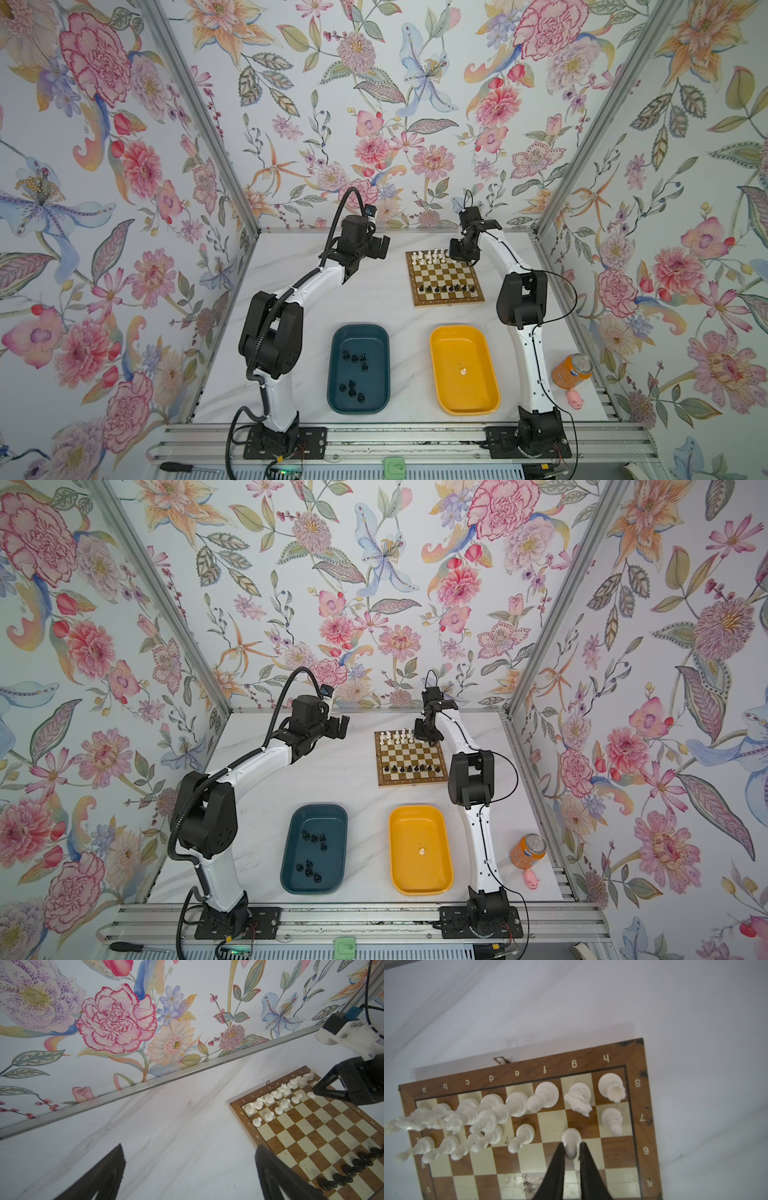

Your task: Set up the chess pieces on the board

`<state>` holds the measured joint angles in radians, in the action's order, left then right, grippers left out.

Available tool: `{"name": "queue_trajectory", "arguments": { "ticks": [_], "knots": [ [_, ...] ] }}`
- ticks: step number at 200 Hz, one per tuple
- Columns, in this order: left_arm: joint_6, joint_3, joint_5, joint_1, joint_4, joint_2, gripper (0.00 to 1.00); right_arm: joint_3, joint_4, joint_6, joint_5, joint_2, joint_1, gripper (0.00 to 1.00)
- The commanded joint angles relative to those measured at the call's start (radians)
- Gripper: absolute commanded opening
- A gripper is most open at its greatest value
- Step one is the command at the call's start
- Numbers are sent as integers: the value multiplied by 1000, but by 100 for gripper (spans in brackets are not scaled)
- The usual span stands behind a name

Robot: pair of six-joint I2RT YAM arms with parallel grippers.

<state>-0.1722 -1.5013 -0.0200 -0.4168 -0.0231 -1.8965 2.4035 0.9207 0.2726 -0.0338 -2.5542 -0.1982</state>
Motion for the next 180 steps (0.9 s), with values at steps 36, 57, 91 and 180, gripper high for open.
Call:
{"name": "queue_trajectory", "arguments": {
  "ticks": [36, 57, 91, 180],
  "knots": [
    [7, -50, -5, 9, 17, -12, 99, 37, 19, -1, 12, -37, 13, 14],
    [7, -50, -4, 9, 18, -12, 98, 45, 18, -1, 0, -41, 12, 14],
    [5, -45, -2, 9, 17, -9, 98, 52, 19, -2, 19, -44, 11, 13],
    [3, -40, -1, 9, 13, -2, 98, 56, 21, -5, 35, -47, 14, 14]
  ]
}}
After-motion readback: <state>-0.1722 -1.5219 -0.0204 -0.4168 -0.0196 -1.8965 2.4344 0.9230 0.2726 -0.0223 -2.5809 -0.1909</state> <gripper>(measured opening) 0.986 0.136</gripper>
